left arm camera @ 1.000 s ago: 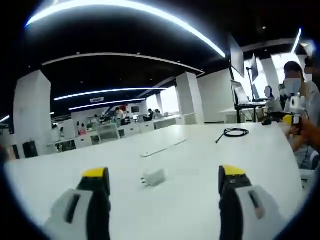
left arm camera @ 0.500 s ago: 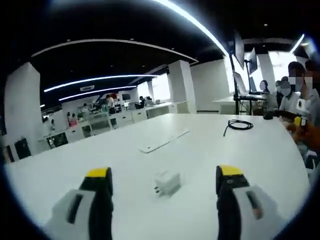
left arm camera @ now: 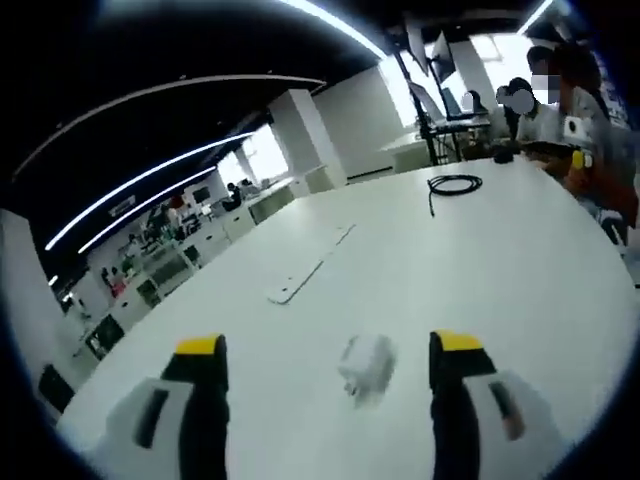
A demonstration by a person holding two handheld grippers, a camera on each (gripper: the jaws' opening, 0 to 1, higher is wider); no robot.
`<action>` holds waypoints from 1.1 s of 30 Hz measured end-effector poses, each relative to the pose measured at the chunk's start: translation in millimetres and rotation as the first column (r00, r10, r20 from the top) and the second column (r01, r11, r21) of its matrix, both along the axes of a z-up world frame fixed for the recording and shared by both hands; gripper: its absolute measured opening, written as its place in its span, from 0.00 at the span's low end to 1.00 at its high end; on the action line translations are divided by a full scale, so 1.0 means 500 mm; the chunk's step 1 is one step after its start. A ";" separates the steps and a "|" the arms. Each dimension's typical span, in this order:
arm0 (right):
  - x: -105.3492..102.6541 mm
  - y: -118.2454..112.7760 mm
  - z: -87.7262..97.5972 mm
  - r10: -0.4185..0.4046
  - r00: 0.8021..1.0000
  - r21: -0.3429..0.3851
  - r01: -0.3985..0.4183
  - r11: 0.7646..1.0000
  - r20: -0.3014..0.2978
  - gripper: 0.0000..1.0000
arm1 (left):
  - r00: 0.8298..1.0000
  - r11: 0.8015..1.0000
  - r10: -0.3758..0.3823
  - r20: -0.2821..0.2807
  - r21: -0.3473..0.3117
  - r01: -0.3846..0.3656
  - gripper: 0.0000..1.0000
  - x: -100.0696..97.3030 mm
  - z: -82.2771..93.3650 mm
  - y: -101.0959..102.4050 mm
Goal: Plug the desk Type‑C cable into the charger adapter.
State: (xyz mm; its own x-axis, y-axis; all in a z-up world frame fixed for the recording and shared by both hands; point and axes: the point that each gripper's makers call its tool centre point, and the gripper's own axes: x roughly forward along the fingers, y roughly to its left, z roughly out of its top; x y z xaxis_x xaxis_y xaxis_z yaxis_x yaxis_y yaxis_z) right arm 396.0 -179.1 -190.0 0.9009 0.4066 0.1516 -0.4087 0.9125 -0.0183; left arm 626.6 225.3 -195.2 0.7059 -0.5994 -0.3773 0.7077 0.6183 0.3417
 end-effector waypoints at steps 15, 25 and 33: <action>0.002 0.007 0.003 0.005 1.000 -0.006 -0.005 1.000 0.000 1.00 | 0.985 0.982 -0.099 -0.142 0.145 0.120 0.69 0.042 -0.059 -0.026; 0.002 0.000 0.001 -0.002 1.000 -0.008 0.002 1.000 -0.005 1.00 | 0.973 0.958 -0.131 -0.190 0.229 0.174 0.62 0.053 -0.080 -0.042; 0.004 0.005 0.001 0.004 1.000 -0.010 -0.004 1.000 -0.008 1.00 | 0.952 0.926 -0.162 -0.260 0.294 0.238 0.53 0.047 -0.118 -0.049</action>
